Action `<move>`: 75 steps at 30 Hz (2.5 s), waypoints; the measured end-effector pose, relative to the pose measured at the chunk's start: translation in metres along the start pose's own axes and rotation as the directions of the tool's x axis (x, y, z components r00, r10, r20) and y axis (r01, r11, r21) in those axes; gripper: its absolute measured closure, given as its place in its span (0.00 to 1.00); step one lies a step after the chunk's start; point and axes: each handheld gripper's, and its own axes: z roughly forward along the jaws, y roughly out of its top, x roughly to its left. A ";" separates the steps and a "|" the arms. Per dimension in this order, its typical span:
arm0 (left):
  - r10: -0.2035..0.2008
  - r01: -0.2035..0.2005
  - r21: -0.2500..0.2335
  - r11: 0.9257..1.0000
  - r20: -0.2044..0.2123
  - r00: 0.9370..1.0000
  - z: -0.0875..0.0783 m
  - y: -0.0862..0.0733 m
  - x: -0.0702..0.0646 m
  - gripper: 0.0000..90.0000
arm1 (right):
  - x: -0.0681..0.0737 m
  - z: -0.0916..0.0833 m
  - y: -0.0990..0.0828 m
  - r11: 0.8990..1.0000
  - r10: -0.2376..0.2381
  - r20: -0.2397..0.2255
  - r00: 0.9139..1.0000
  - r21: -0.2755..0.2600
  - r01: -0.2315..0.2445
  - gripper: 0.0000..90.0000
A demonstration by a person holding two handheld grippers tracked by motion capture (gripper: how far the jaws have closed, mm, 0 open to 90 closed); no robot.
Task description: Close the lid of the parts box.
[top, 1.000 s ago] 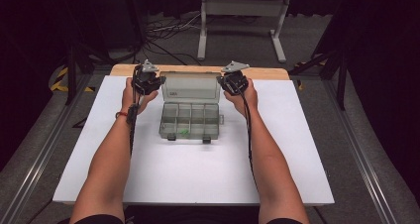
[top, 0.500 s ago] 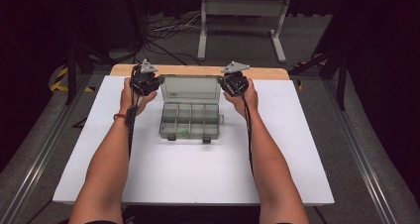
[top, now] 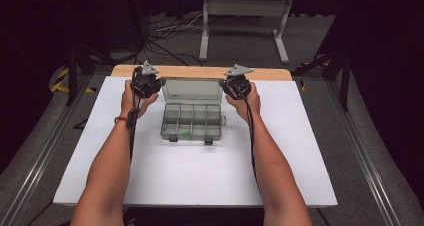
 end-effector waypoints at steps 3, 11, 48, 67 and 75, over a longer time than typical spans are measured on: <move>0.007 -0.007 0.007 1.000 -0.003 1.000 0.000 -0.002 -0.001 0.99 | 0.001 -0.001 -0.001 1.000 0.000 -0.004 1.000 -0.001 0.000 1.00; 0.010 -0.010 0.004 1.000 0.001 1.000 -0.003 -0.005 -0.004 0.99 | 0.004 -0.004 -0.002 1.000 -0.011 -0.010 1.000 0.004 0.011 1.00; 0.006 -0.006 -0.039 0.999 -0.017 1.000 -0.018 -0.023 -0.016 0.95 | 0.018 -0.015 -0.012 1.000 -0.008 -0.013 1.000 0.002 0.008 1.00; 0.034 -0.034 -0.037 0.999 -0.002 0.999 -0.027 -0.028 -0.019 0.95 | 0.019 -0.026 -0.015 0.999 -0.025 -0.045 0.999 -0.027 0.023 1.00; 0.058 -0.057 -0.052 0.997 0.027 0.998 -0.035 -0.026 -0.022 0.95 | 0.020 -0.030 -0.014 0.999 -0.028 -0.048 0.998 -0.046 0.026 1.00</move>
